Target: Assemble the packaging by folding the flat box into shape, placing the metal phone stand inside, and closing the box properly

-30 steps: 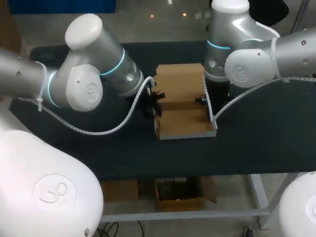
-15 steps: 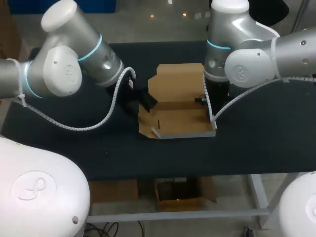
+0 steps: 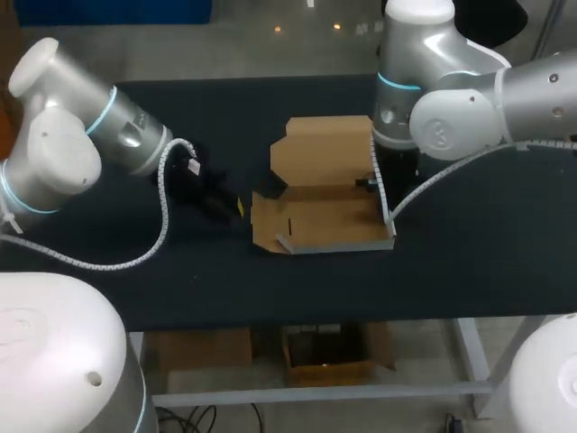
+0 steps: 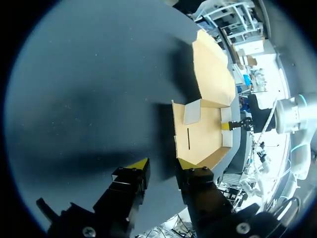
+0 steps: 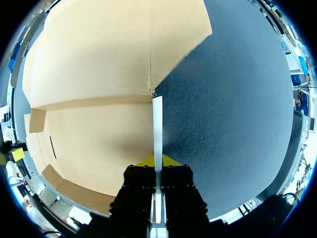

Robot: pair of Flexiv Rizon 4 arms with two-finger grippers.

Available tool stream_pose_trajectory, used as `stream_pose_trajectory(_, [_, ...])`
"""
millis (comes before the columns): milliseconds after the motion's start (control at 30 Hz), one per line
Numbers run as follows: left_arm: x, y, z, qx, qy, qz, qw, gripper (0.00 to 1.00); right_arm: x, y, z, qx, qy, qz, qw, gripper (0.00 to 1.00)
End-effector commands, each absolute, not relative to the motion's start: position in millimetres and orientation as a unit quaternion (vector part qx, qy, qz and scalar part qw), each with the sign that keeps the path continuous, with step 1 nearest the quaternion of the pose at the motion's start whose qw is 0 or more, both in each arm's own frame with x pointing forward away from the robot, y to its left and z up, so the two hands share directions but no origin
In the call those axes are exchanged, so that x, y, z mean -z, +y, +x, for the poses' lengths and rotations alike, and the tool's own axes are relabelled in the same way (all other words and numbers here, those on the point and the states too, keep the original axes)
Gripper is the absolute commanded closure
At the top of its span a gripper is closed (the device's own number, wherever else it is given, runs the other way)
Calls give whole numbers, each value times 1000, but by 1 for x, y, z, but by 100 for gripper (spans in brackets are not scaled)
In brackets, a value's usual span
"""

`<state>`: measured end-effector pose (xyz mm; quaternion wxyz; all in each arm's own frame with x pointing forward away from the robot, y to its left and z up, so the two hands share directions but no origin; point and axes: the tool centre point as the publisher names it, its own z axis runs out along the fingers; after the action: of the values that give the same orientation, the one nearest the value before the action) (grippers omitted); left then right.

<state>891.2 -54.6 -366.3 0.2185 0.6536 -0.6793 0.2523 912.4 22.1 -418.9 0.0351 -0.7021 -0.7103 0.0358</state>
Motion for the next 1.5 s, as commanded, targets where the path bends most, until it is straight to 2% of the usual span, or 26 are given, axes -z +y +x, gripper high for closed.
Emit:
stream_pose_trajectory(33, [380,-57,897,-281,-672,637,252,70,419,23,912,-36,-710,-702,35,100])
stream_pose_trajectory(233, [391,-65,899,-286,-672,632,260,77,419,23,912,-36,-710,-702,35,100])
stream_pose_trajectory(767, [382,-92,892,-333,-677,588,292,76,419,23,912,-36,-710,-702,35,100])
stream_pose_trajectory(1500, [366,-147,887,-329,-705,557,292,75,419,23,912,-36,-710,-702,35,100])
